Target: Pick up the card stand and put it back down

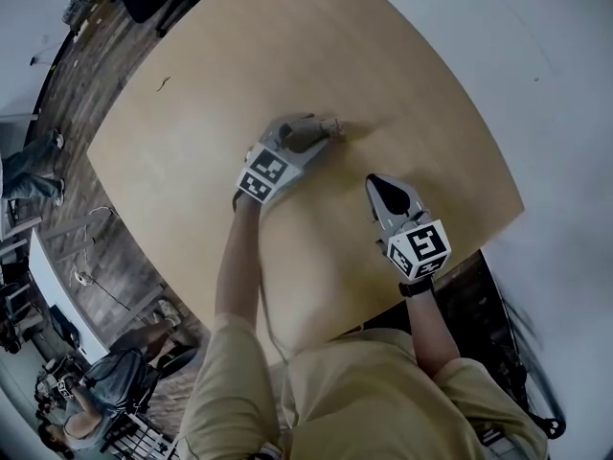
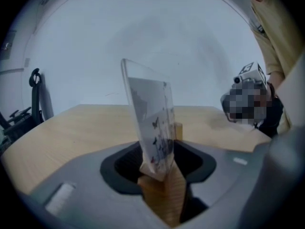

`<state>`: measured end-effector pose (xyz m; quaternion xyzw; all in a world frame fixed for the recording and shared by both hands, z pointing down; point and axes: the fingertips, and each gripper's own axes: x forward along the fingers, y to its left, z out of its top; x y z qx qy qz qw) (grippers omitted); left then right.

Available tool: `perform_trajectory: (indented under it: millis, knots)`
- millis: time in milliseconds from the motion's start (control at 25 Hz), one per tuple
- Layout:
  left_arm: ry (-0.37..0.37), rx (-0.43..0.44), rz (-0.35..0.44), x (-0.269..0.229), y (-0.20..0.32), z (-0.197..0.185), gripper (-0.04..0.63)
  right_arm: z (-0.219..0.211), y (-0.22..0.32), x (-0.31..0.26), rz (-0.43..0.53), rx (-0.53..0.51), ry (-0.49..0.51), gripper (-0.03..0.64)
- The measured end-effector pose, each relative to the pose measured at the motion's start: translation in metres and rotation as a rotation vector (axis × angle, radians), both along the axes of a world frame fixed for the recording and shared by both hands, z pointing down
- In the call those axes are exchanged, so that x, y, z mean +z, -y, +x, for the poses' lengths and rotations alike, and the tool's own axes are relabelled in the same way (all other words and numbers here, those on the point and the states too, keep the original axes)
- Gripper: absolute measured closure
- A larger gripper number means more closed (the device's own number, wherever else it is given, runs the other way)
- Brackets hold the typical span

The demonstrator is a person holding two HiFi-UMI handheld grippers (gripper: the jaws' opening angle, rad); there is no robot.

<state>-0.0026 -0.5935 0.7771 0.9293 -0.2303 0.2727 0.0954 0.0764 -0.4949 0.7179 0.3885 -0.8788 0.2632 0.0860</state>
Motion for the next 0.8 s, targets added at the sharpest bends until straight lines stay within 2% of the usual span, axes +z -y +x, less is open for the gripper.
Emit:
perform_trajectory:
  millis: [280,560,800]
  knots:
    - [0.016,0.013,0.010,0.004,-0.009,0.005,0.489,0.005,-0.003,-0.002,0.004,0.006,0.000,0.612]
    - [0.026,0.015,-0.016,-0.013,-0.046,0.002,0.497,0.003,-0.021,-0.032,0.044,0.027,0.000,0.612]
    - [0.023,-0.002,0.009,-0.057,-0.088,-0.001,0.500,-0.002,-0.038,-0.071,0.096,0.043,-0.007,0.612]
